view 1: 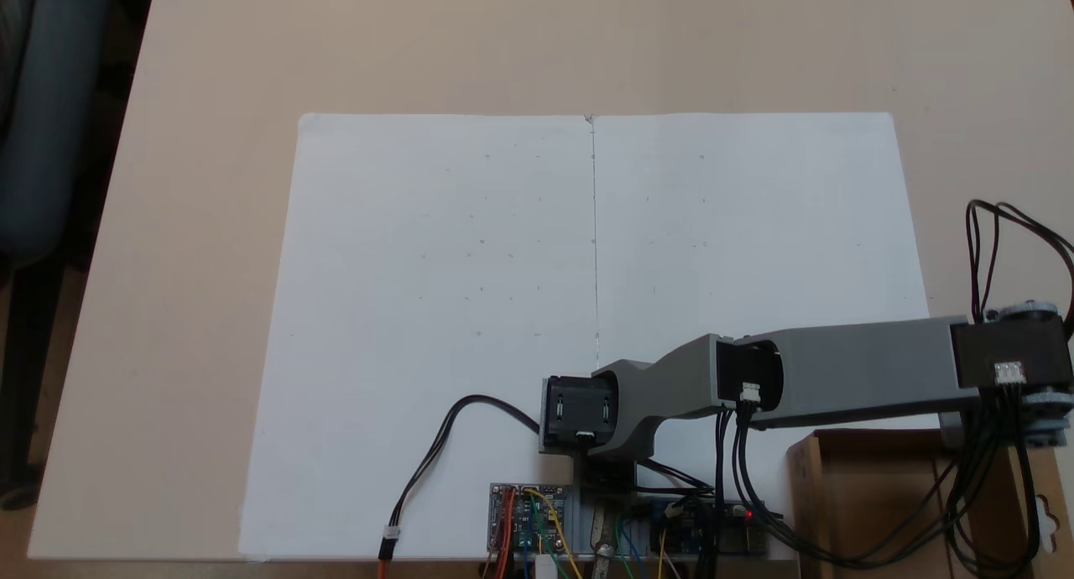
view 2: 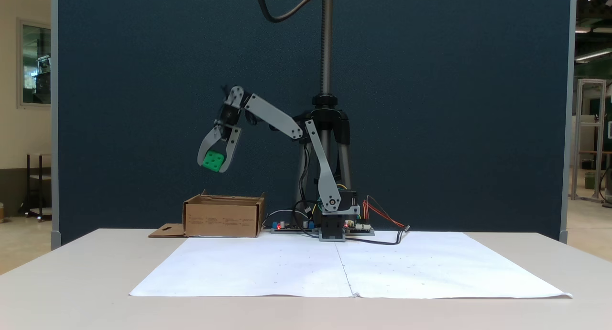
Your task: Grasp a green dice and put it in the bin.
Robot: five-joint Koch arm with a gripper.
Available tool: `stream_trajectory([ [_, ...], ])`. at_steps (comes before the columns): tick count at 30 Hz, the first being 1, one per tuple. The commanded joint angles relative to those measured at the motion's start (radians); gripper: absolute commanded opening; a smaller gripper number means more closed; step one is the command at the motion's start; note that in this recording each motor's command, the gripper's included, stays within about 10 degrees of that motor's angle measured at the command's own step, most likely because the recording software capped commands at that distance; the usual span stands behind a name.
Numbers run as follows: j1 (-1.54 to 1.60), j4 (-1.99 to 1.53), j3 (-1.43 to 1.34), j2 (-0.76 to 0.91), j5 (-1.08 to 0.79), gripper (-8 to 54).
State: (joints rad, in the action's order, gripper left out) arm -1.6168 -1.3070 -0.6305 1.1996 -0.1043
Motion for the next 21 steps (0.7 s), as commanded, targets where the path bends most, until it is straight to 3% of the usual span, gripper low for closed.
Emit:
stream_trajectory([
  [1,-0.043,-0.095,0.051,-0.002,-0.107,11.8],
  [20,-0.196,-0.15,0.051,-0.078,-0.199,11.8],
  [21,-0.198,-0.146,0.049,-0.087,-0.201,25.2],
])
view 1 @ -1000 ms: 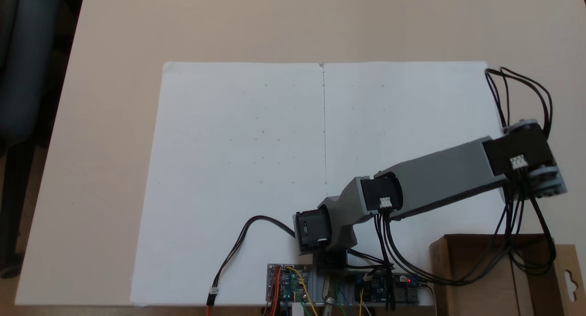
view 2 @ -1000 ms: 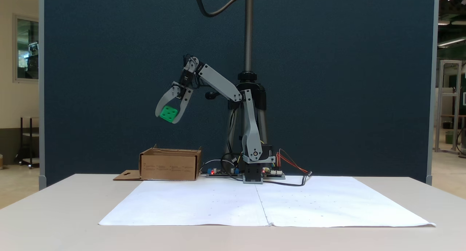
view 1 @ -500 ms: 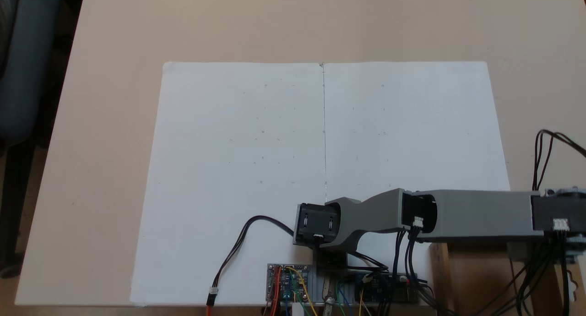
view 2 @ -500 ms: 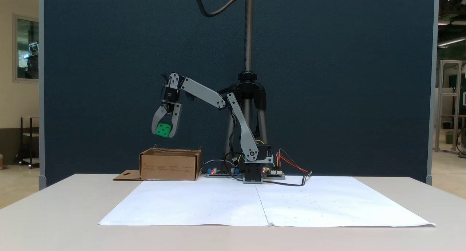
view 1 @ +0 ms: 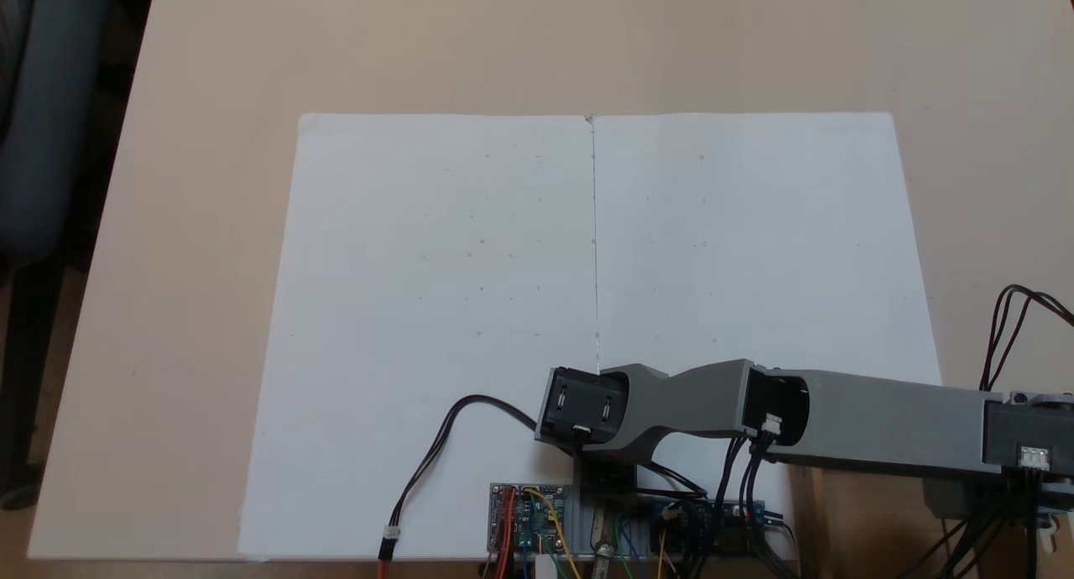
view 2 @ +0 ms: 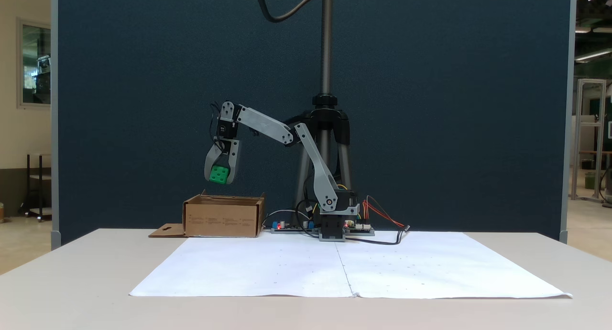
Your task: Grasp a green dice and put it in the bin.
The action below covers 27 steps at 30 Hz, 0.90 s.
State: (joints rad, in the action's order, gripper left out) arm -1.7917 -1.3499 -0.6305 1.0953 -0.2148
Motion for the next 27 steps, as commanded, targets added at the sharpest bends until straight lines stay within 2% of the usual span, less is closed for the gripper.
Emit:
stream_trajectory([
  [1,-0.023,-0.104,0.044,0.014,-0.091,32.2],
  [2,-0.023,-0.106,0.043,0.006,-0.091,34.3],
  [5,-0.021,-0.11,0.041,-0.002,-0.089,45.7],
  [10,-0.011,-0.078,0.041,-0.002,-0.075,43.7],
  [14,0.069,-0.025,0.043,0.011,0.094,43.1],
  [16,0.166,0.009,0.041,0.095,0.216,43.1],
  [19,0.291,0.028,0.043,0.173,0.299,43.1],
  [27,0.678,0.152,0.037,0.327,0.376,43.2],
])
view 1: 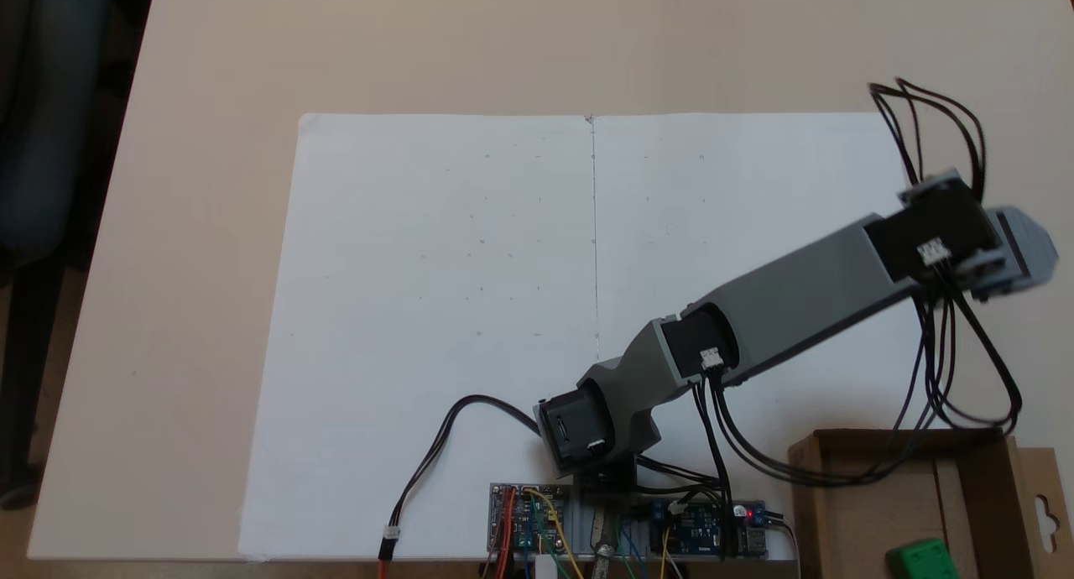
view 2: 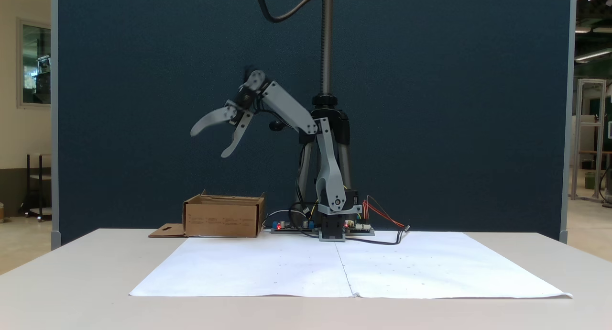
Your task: Grasp a green dice and put it in the bin.
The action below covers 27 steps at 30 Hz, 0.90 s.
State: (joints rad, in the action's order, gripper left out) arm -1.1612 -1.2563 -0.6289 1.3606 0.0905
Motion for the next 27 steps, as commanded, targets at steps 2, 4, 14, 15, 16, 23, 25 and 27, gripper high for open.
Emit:
stream_trajectory([
  [2,0.16,0.061,0.017,0.1,0.071,43.4],
  [4,0.273,0.063,-0.04,0.15,0.069,43.7],
  [14,0.749,0.398,-0.497,0.368,0.057,44.1],
  [15,0.773,0.437,-0.568,0.388,0.043,44.2],
  [16,0.804,0.477,-0.643,0.416,0.023,44.2],
  [23,0.974,0.768,-1.071,0.626,-0.021,44.6],
  [25,1.02,0.845,-1.157,0.68,-0.02,44.7],
  [27,1.051,0.923,-1.253,0.719,-0.02,44.6],
])
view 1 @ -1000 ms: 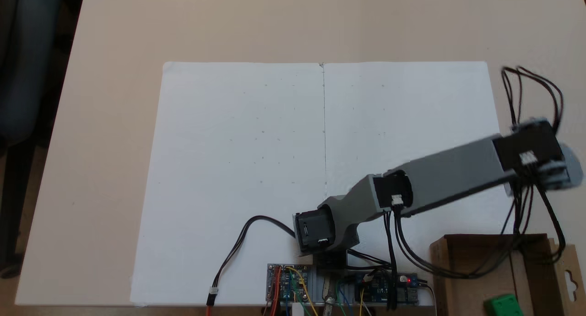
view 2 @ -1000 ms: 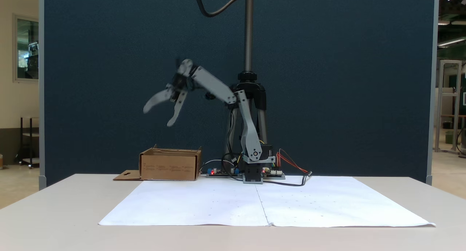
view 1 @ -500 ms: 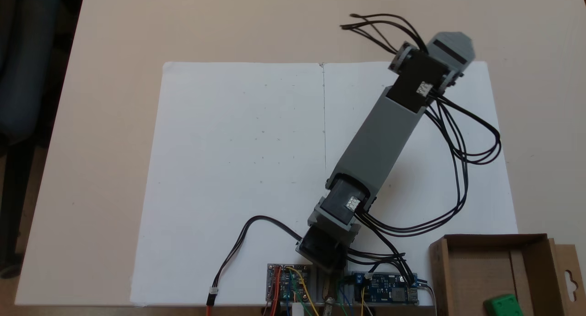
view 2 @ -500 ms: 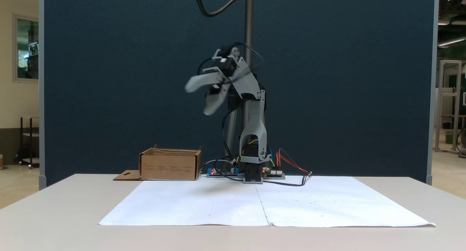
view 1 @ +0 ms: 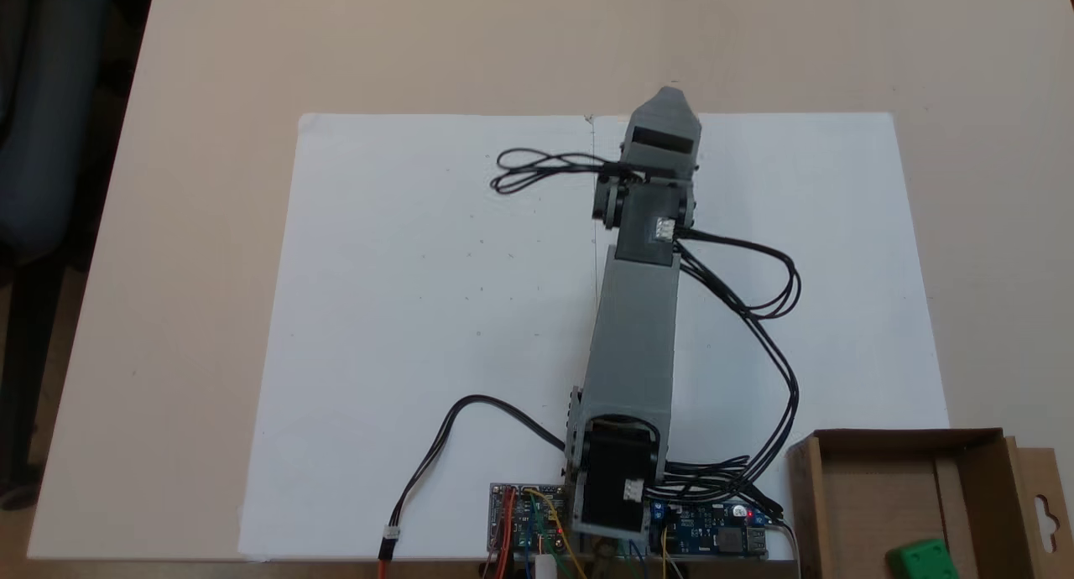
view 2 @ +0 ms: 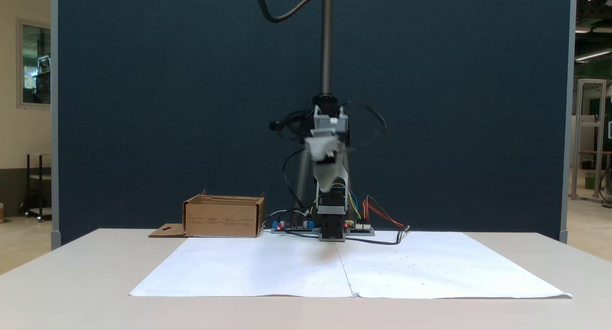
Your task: Grasp a green dice and put it in the bin.
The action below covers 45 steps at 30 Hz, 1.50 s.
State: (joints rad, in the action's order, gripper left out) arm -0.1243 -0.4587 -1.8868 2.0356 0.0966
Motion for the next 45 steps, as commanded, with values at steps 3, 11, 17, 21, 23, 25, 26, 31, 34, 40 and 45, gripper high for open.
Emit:
stream_trajectory([
  [3,0.054,0.242,-0.15,0.084,-0.032,44.2],
  [11,0.087,0.54,-0.554,0.213,-0.075,43.0],
  [17,0.081,0.745,-0.834,0.322,-0.103,42.9],
  [21,0.081,0.885,-0.942,0.336,-0.112,42.9],
  [23,0.083,0.957,-0.986,0.337,-0.114,42.9],
  [25,0.083,1.026,-1.035,0.337,-0.129,42.9],
  [26,0.083,1.061,-1.06,0.337,-0.129,42.9],
  [31,0.083,1.239,-1.186,0.339,-0.155,43.0],
  [34,0.083,1.346,-1.246,0.339,-0.156,44.1],
  [40,0.087,1.489,-1.246,0.339,-0.163,44.4],
  [45,0.087,1.592,-1.246,0.337,-0.164,44.7],
])
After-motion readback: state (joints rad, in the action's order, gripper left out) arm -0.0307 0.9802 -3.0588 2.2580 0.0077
